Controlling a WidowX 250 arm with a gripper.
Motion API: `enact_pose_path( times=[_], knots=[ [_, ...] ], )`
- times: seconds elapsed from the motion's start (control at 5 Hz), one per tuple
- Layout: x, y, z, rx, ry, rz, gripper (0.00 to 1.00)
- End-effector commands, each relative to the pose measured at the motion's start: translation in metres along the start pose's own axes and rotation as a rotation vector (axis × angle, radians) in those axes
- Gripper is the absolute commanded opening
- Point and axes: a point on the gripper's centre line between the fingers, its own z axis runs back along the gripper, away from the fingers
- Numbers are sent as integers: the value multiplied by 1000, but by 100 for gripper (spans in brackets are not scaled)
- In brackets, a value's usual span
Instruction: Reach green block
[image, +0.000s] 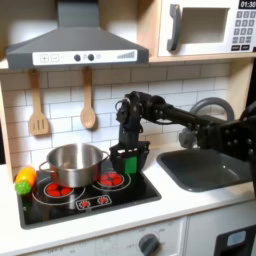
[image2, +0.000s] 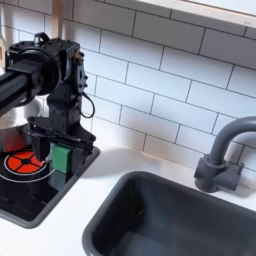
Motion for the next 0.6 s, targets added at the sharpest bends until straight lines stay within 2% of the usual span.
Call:
enact_pose_path(
  times=[0.0,0.2,0.4],
  knots=[
    [2,-4,-8,-14,18,-5,100],
    [7,-5,-5,-42,-8,-16,100],
    [6,-6,-4,-34,-7,-14,100]
  ],
)
